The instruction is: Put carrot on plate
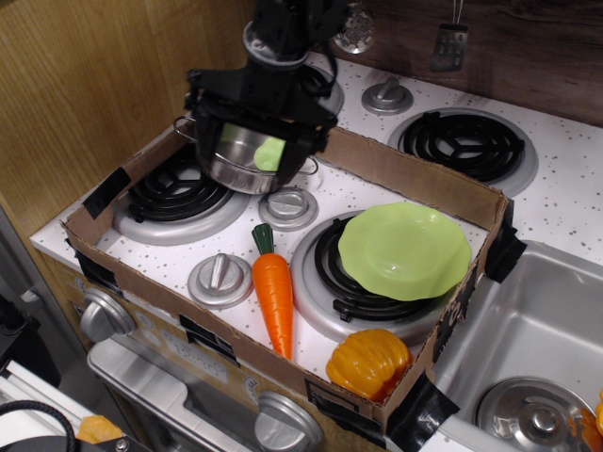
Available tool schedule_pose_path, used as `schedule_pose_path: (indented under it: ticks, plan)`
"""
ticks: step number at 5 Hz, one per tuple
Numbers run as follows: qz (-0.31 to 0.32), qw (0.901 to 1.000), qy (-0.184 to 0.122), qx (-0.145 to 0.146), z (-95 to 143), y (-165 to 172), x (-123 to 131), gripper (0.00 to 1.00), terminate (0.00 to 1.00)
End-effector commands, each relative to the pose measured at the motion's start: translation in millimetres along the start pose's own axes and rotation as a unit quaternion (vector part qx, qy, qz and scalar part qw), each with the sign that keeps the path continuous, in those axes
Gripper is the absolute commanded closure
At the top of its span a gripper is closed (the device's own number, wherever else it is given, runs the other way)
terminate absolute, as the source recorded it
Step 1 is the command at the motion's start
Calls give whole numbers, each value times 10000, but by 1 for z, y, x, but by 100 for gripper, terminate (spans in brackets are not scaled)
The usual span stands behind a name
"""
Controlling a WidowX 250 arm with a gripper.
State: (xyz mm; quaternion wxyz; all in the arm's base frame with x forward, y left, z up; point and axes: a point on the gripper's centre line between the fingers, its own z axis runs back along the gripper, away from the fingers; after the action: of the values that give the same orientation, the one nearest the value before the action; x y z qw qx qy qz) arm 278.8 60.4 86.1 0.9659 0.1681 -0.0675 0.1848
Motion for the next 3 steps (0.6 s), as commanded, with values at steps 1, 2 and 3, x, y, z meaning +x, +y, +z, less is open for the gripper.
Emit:
schedule_pose_path:
  ticks: [1, 2, 3]
  plan:
    - [458, 9981, 374, -196, -4, 11, -13, 0, 0]
    - [532, 9963, 358, -573, -8, 11, -14, 0, 0]
    - [734, 9936, 303, -799, -16, 11, -14, 0, 0]
